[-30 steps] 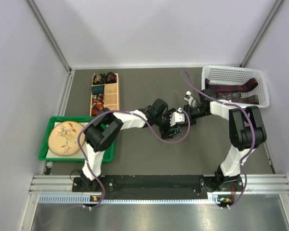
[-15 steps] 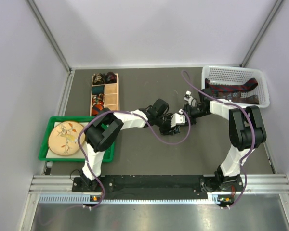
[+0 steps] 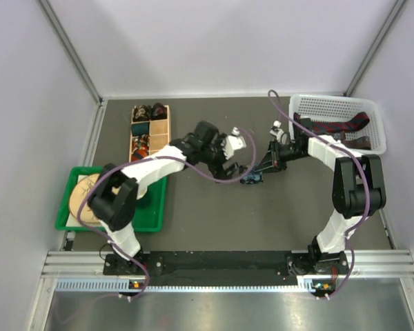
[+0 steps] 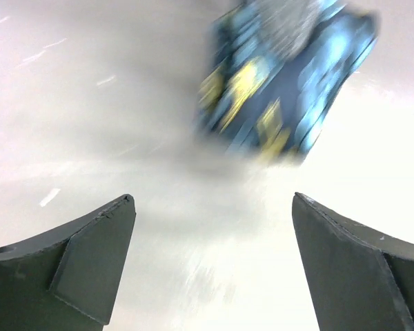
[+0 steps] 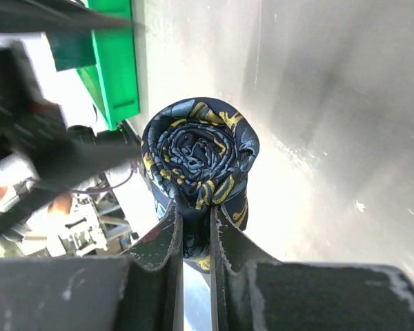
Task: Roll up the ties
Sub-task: Pick up the tie at the center of the board, then place the tie in the storage box.
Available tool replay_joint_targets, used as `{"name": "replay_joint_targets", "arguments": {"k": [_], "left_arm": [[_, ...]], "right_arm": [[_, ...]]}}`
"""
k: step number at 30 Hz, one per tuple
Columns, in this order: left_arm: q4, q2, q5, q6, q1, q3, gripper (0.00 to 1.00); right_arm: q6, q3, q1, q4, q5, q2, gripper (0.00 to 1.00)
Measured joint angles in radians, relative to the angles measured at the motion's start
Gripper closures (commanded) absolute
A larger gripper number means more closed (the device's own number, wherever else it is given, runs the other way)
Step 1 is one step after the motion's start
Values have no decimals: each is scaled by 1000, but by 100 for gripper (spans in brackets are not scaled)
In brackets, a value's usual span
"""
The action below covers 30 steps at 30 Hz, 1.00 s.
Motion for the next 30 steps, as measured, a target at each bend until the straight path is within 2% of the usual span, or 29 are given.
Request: {"name": "replay_joint_targets", "arguments": {"k": [3, 6, 13, 18, 21, 24, 30], "left_arm": [[-72, -76, 1, -44, 82, 23, 1], [-153, -90, 21, -113, 166, 124, 1], [-126, -94, 22, -394, 285, 336, 1], [-235, -18, 180, -512, 332, 571, 1], [-213, -14, 324, -614, 341, 507, 1], [-135, -4, 459, -780, 339, 367, 1], [235, 6, 583, -1192, 330, 70, 1]], "right_arm": [[-17, 29, -34, -36, -3, -7, 100], [-32, 80, -55, -71, -10, -9, 100], [2, 205, -59, -56, -48, -22, 100], [79, 227, -59, 16, -93, -37, 100], [132, 227, -57, 65, -119, -37, 100], [177, 225, -50, 110, -149, -40, 100], [230, 193, -8, 169, -188, -68, 100]]}}
